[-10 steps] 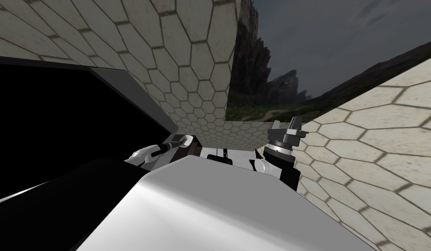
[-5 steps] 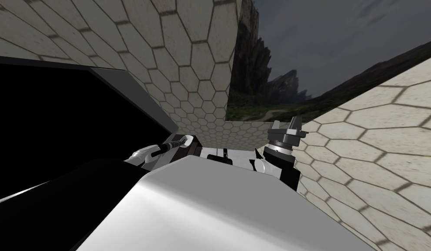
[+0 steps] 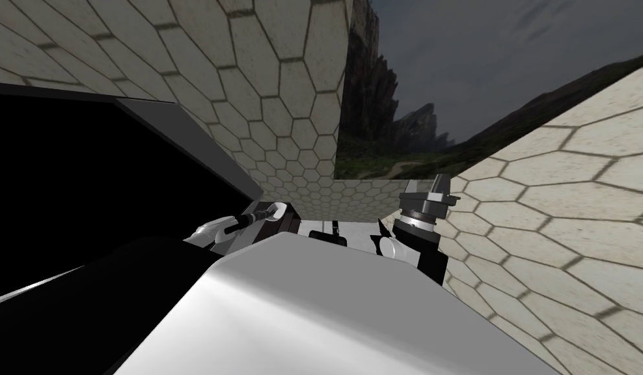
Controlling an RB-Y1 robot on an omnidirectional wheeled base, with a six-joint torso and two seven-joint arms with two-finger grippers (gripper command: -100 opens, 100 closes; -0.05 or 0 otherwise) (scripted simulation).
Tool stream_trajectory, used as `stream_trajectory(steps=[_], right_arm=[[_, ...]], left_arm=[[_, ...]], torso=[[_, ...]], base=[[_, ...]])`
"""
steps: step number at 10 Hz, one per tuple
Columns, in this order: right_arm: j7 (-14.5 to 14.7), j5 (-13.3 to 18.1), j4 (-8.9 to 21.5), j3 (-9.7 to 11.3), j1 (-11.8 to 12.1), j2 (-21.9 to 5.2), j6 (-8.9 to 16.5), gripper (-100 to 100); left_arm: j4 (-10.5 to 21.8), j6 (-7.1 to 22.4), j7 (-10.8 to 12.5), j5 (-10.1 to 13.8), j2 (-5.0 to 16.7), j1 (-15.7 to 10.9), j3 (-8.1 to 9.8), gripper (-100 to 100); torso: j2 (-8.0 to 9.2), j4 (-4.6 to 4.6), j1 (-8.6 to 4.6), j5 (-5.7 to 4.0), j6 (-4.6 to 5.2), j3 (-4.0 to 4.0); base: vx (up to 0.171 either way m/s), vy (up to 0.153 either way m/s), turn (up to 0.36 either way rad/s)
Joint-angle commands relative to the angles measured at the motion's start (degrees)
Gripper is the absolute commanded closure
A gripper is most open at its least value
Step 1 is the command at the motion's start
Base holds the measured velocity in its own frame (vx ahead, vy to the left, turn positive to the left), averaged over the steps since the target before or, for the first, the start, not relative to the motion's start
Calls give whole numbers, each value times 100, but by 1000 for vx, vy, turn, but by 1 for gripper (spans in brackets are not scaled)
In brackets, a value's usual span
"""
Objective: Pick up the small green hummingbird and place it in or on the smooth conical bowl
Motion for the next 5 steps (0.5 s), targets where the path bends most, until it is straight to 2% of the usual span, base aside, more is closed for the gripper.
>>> stream_trajectory(steps=[1, 2, 4, 5], right_arm=[[0, 0, 0, 0, 0, 0, 0, 0], [0, 0, 0, 0, -1, 0, 0, 0], [0, 0, 1, 0, -1, 0, 0, 0], [0, 0, 0, 0, 0, 0, 0, 0]], left_arm=[[278, 3, 252, 139, 102, 18, 31, -100], [278, 3, 252, 139, 102, 18, 31, -100], [662, -17, 589, 317, 239, -36, 32, -100], [740, -17, 589, 317, 239, -36, 32, -100]], torso=[[0, 0, 0, 0, 0, 0], [42, 9, 3, 0, -6, 25], [43, 11, 0, 1, -3, 27], [50, 13, -2, -1, -9, 31]], base=[[-237, 10, -464], [-202, 17, -269], [-205, -22, -393], [-182, -8, -257]])
